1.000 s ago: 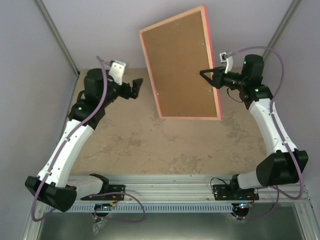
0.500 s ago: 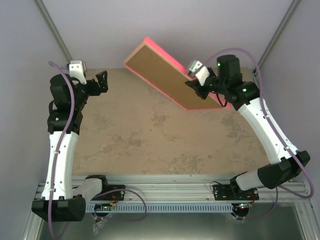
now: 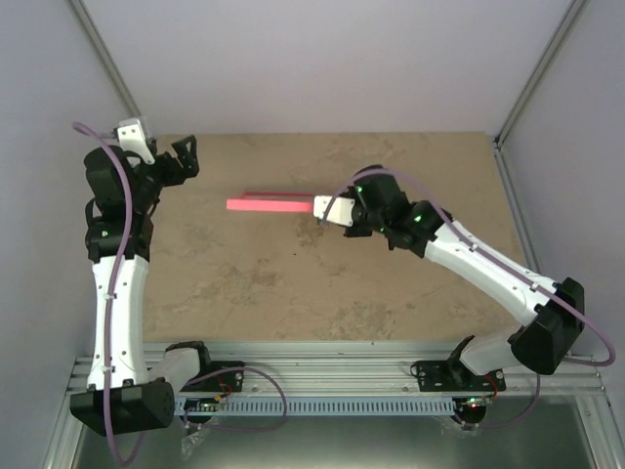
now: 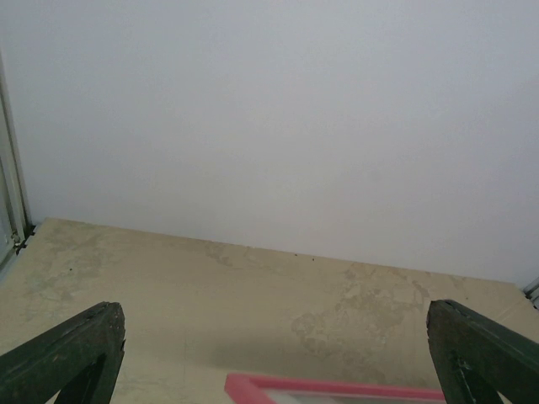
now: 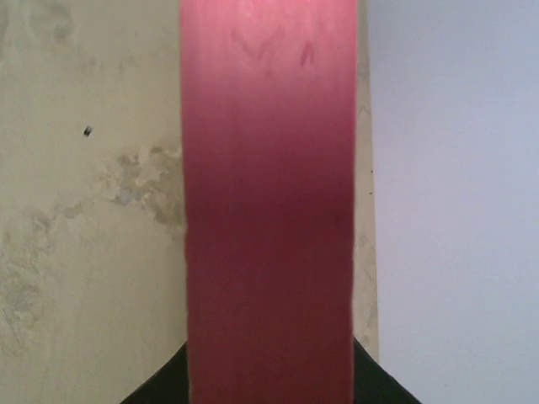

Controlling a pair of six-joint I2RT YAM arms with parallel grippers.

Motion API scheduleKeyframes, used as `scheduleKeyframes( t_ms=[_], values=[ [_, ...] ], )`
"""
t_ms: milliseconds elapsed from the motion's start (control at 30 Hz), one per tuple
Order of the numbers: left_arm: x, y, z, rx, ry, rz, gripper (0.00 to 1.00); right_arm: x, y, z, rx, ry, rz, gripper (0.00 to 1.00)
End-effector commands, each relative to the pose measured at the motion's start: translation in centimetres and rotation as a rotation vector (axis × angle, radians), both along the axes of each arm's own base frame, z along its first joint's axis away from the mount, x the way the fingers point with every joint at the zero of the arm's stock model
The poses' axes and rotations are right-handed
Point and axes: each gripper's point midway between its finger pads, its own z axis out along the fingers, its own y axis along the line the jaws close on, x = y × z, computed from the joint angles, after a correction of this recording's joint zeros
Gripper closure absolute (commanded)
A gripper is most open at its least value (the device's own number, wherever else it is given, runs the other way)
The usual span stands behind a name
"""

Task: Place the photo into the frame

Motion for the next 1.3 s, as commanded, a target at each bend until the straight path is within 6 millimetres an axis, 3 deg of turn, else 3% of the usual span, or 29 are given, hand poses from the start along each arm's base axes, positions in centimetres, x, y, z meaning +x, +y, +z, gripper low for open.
scheduleKeyframes(
  t_ms=[0,333,567,733,1033,1200,1267],
  values=[
    [0.1,0.0,1.2,-0.029,-0.032,-0.014,0.01,1.4,0.5,4.5,0.059,-0.277,-0.056,0.99],
    [1.4,0.1,-0.3,-0.034,-0.001,-0.03,0.0,0.0,2.1,-6.4,-0.07,-0.229,-0.04,0.97],
    [2.3,0.4,-2.0,-0.014,0.035,-0.027,0.0,-1.6,2.5,-12.2,-0.097,-0.152,-0.017,0.53],
    [2.9,0.2,-2.7,-0.019,0.044,-0.042,0.01,-2.4,2.1,-15.4,-0.086,-0.131,-0.014,0.35],
    [3.9,0.2,-4.4,-0.018,0.081,-0.054,0.0,-3.8,2.1,-20.0,-0.102,-0.036,0.024,0.23],
    [4.4,0.0,-5.2,-0.002,0.1,-0.074,0.01,-6.9,2.4,-21.3,-0.138,0.125,0.147,0.03],
    [4.6,-0.1,-5.6,0.008,0.113,-0.087,0.01,-9.0,2.5,-21.4,-0.147,0.225,0.229,0.02]
  ],
)
